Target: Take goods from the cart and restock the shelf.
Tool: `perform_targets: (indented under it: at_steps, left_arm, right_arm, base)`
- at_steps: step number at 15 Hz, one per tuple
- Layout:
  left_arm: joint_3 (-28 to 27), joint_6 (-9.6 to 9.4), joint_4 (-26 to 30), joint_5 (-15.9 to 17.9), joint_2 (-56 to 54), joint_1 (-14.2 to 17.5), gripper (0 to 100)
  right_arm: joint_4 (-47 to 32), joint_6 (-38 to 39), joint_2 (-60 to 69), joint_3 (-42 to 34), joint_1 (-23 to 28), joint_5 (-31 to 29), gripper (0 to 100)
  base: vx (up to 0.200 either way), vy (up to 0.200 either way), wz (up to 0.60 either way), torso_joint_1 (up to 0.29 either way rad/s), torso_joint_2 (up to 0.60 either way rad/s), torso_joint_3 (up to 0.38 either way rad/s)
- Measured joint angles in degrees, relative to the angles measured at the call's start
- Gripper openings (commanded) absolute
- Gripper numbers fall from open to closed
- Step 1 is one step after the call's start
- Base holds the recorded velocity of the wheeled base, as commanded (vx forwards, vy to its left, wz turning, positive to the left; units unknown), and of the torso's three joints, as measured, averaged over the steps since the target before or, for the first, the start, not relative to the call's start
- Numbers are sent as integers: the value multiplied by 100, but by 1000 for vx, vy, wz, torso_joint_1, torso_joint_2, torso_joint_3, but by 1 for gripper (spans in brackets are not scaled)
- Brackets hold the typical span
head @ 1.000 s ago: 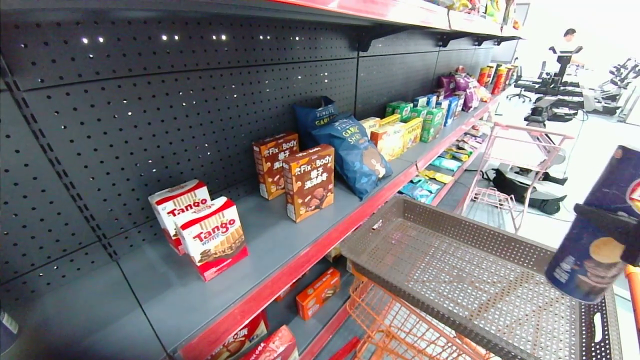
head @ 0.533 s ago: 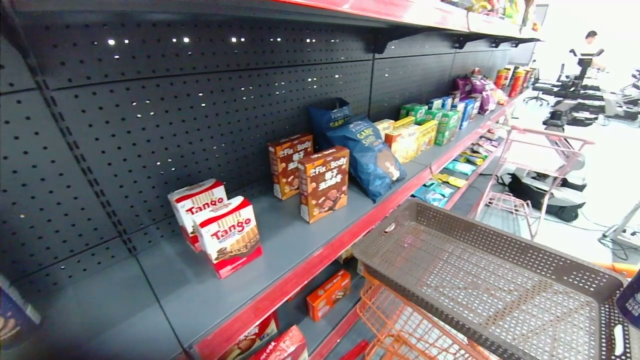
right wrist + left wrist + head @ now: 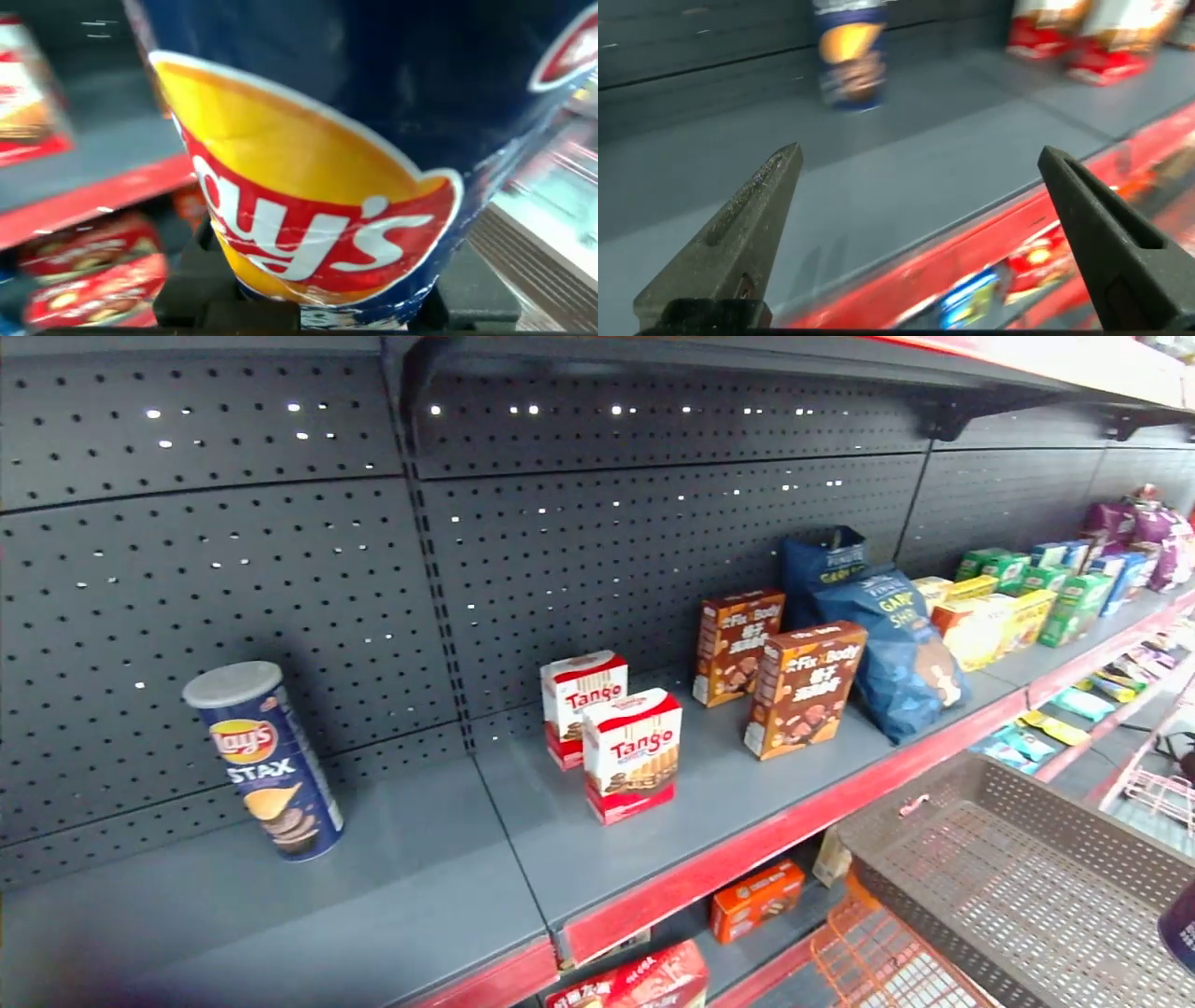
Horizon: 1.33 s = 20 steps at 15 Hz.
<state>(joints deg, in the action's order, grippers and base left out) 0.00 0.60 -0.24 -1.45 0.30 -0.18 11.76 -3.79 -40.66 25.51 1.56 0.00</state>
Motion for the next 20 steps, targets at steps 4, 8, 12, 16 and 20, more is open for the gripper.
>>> perform_targets:
  at_steps: [4,8,12,16,20]
  left_arm:
    - [0,0,0,-2,0,0,100]
    - [0,0,2,0,0,2,100]
    - [0,0,-5,-5,0,5,100]
    - [0,0,2,0,0,0,100]
    - [0,-2,2,-2,0,5,100]
  right_arm:
    - [5,-12,161,-77,0,11,0]
    - [11,-143,257,-173,-35,119,0]
    - [27,-140,336,-190,-194,123,0]
    - [28,-140,477,-105,-443,130,0]
    - [6,-138,614,-135,-878,205,0]
  base:
    - [0,0,600,2,4,2]
    - [0,0,600,-1,5,2]
    - [0,0,150,-1,2,1]
    - [0,0,0,0,0,0]
    - [0,0,0,0,0,0]
